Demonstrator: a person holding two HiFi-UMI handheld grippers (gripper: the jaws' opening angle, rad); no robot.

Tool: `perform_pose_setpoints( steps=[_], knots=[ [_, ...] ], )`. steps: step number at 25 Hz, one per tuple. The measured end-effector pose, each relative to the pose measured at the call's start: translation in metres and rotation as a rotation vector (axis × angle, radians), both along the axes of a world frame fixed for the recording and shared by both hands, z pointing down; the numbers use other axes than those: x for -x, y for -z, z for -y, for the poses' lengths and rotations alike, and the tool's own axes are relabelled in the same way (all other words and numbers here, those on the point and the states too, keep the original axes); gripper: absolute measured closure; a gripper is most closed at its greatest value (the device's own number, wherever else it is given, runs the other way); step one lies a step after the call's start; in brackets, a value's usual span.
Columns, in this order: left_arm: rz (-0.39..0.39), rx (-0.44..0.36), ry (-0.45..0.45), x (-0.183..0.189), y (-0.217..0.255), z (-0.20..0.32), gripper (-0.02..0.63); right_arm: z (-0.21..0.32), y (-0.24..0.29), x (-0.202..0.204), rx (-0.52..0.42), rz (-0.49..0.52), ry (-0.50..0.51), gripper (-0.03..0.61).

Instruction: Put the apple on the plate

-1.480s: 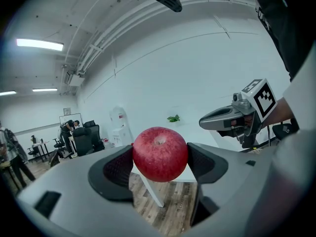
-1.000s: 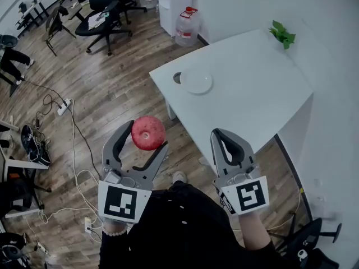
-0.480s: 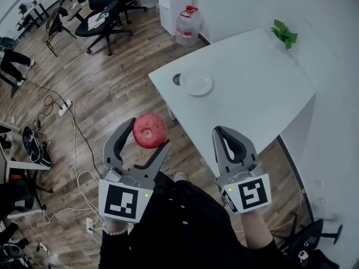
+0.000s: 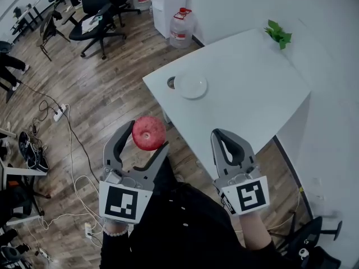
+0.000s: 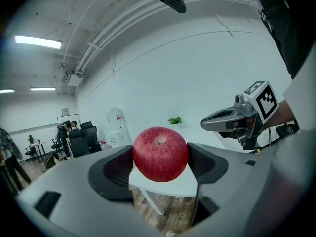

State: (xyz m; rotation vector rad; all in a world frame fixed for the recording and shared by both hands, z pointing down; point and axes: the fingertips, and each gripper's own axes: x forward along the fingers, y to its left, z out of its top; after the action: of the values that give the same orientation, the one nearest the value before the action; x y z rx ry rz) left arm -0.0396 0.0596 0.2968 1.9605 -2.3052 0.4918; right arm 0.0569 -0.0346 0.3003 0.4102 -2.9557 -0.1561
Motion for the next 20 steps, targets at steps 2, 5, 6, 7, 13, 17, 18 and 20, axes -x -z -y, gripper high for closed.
perform_pose_setpoints(
  steps=[2,5,6,7,13,17,18,20],
  knots=[
    [0.001,-0.002,-0.010,0.001,0.000,0.005,0.267,0.005,0.001,0.000,-0.001,0.004,-0.013,0.535],
    [0.004,-0.005,-0.022,0.007,0.001,0.012,0.267,0.010,0.001,0.004,-0.001,0.010,-0.028,0.535],
    [0.007,-0.004,-0.027,0.010,0.001,0.016,0.267,0.013,0.001,0.005,0.000,0.010,-0.034,0.535],
    [0.010,-0.003,-0.034,0.013,0.001,0.019,0.267,0.016,0.000,0.007,0.002,0.011,-0.042,0.535],
    [0.004,0.006,-0.077,0.030,0.000,0.045,0.267,0.036,-0.003,0.018,0.013,0.006,-0.090,0.535],
    [0.009,0.013,-0.116,0.041,-0.001,0.066,0.267,0.051,-0.004,0.025,0.015,-0.004,-0.122,0.535],
    [0.010,0.013,-0.127,0.043,-0.002,0.072,0.267,0.056,-0.005,0.027,0.018,-0.008,-0.133,0.535],
    [0.009,0.013,-0.150,0.050,-0.003,0.081,0.267,0.064,-0.007,0.033,0.021,-0.015,-0.153,0.535]
  ],
)
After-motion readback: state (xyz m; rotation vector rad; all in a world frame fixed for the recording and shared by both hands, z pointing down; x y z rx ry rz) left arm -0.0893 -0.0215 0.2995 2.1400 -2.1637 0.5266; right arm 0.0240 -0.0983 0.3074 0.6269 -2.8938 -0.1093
